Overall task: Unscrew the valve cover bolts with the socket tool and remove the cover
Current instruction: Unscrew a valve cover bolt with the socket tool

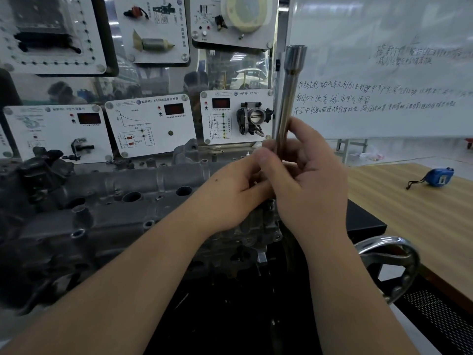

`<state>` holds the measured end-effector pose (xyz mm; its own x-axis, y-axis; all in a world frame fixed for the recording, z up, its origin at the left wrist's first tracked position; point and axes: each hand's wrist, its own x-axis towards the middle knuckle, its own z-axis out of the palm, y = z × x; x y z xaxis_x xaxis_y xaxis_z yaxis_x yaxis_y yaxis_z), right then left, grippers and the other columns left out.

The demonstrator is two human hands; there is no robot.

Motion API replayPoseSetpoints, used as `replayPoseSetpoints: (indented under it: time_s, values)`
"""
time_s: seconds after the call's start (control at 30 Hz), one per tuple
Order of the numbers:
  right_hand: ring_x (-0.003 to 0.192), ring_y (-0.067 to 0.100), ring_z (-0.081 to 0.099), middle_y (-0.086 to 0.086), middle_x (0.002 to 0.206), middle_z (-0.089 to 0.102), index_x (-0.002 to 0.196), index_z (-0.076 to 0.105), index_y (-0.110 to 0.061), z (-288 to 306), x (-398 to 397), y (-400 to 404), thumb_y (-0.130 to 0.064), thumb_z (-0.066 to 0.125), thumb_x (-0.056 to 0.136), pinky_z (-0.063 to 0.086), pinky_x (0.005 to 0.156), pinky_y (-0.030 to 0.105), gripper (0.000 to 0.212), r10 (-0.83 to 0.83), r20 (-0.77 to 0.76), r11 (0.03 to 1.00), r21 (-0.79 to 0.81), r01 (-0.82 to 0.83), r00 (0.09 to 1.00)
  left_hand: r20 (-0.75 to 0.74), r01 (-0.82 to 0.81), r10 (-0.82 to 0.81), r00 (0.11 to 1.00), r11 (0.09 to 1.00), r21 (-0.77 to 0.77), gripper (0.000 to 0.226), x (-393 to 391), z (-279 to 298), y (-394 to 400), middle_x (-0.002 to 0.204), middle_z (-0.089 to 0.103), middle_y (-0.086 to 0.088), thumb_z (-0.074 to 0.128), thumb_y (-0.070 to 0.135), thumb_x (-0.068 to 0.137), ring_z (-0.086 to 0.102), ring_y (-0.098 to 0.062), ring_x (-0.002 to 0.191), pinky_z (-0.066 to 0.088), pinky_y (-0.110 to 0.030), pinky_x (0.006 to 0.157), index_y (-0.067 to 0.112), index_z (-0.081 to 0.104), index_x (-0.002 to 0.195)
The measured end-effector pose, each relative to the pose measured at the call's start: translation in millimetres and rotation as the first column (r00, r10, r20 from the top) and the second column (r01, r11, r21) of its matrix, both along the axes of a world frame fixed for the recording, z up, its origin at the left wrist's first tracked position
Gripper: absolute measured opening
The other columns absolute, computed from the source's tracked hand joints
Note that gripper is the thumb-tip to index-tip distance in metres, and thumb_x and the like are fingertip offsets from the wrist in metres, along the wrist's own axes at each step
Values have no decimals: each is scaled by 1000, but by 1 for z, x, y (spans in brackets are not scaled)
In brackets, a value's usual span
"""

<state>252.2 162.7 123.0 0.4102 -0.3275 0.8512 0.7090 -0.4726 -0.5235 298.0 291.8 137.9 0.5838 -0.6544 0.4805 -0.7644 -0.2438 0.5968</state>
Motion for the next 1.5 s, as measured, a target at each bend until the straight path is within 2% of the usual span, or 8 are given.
replayPoseSetpoints:
  time_s: [0.1,0.23,0.43,0.77,0.93,1.13,1.3,1.5]
  values:
    - [96,11,71,-12,101,74,126,62,-34,-3,2,1,-30,68,91,61,83,37,36,-35,18,999,37,34,999,1,4,-4,1000,1000,-13,27,-1,0,0,113,73,-9,55,30,105,70,-31,103,56,-54,89,30,61,131]
    - [80,7,69,-7,89,74,117,72,-25,-2,0,-3,-25,62,97,54,72,20,23,10,-12,999,41,-9,1000,-3,-7,7,1000,1000,-14,18,-2,0,3,101,73,2,50,31,108,70,-22,95,54,-47,85,43,64,106]
    - [96,2,73,-15,104,76,130,51,-45,2,-5,-3,-25,58,99,58,74,20,38,125,-6,992,37,-125,992,-10,-15,15,1000,1000,0,16,3,-2,1,105,74,-5,54,31,106,71,-28,95,57,-52,82,25,63,118]
    - [70,6,67,-15,79,70,113,74,-20,0,-3,-4,-30,62,97,51,65,19,22,-5,-19,1000,10,5,1000,-41,-11,12,999,1000,17,23,-2,0,3,109,73,-11,52,35,107,70,-39,99,56,-59,83,23,64,122]
    - [99,0,71,-18,101,75,138,49,-37,2,-5,-2,-31,54,100,60,82,28,39,28,-21,1000,6,-28,999,-15,-30,30,999,1000,2,15,-1,0,2,99,75,-1,56,32,105,72,-26,90,57,-52,81,28,67,115]
    - [94,5,70,-21,98,72,117,65,-44,1,-3,0,-35,69,90,61,80,34,29,2,-22,1000,-4,-2,1000,4,-44,44,999,999,-7,26,0,-1,0,107,74,-1,59,36,101,72,-28,97,59,-53,82,42,62,125]
    - [76,3,67,-17,83,70,110,71,-34,-1,-2,-5,-27,61,98,50,66,13,17,-19,-10,998,-65,18,1000,-22,-68,67,997,997,-24,24,-2,-2,3,103,74,-2,49,37,108,70,-23,96,55,-49,85,24,68,113]
    - [83,2,71,-19,99,75,126,57,-42,3,-5,-5,-29,60,98,52,71,14,32,85,-17,995,-56,-86,996,-19,-24,24,1000,1000,-8,20,-1,-1,1,110,74,4,53,32,106,71,-17,102,57,-49,91,33,66,122]
